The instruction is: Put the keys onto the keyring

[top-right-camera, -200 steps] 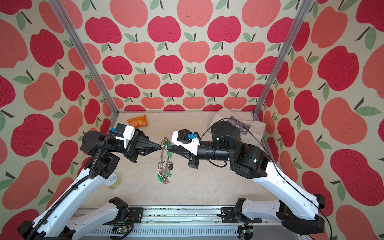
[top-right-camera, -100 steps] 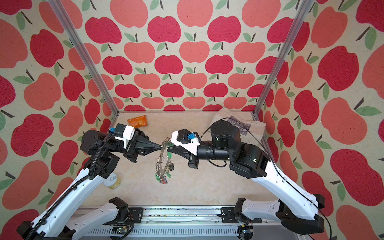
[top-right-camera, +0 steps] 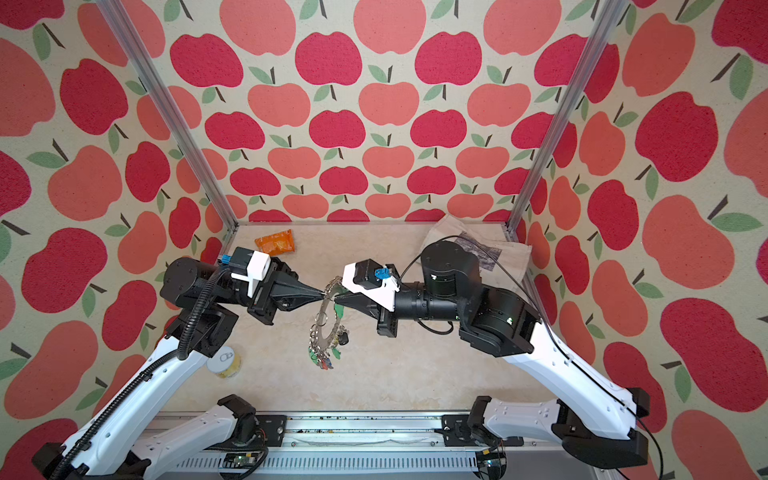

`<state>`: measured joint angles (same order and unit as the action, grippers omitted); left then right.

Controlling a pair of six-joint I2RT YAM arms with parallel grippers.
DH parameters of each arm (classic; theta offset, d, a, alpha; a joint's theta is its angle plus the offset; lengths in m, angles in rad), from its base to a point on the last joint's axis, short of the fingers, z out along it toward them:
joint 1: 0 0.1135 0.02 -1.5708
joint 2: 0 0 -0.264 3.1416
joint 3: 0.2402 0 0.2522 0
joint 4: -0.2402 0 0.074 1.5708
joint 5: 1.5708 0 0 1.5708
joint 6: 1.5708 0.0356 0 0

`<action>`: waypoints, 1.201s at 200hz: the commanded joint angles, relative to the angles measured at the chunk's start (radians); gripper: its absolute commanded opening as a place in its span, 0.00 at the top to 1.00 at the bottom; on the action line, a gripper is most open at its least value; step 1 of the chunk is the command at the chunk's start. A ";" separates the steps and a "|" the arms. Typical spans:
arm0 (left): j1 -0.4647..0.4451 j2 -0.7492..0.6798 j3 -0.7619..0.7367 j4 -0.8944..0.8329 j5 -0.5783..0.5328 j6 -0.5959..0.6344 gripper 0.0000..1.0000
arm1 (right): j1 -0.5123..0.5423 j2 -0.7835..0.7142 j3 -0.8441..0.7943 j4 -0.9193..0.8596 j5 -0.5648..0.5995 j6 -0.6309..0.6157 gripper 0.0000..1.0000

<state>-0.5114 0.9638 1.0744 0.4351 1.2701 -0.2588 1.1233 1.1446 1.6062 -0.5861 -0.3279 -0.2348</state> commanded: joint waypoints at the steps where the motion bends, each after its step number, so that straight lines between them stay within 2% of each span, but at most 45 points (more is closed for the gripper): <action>1: -0.009 0.012 0.027 -0.023 0.010 0.032 1.00 | -0.002 -0.012 0.022 0.044 -0.026 -0.010 1.00; 240: -0.013 0.025 0.040 -0.086 -0.005 0.072 1.00 | -0.002 -0.006 0.040 0.040 -0.062 -0.020 1.00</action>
<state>-0.5148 0.9695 1.0920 0.3656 1.2732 -0.2066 1.1168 1.1439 1.6066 -0.6018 -0.3424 -0.2394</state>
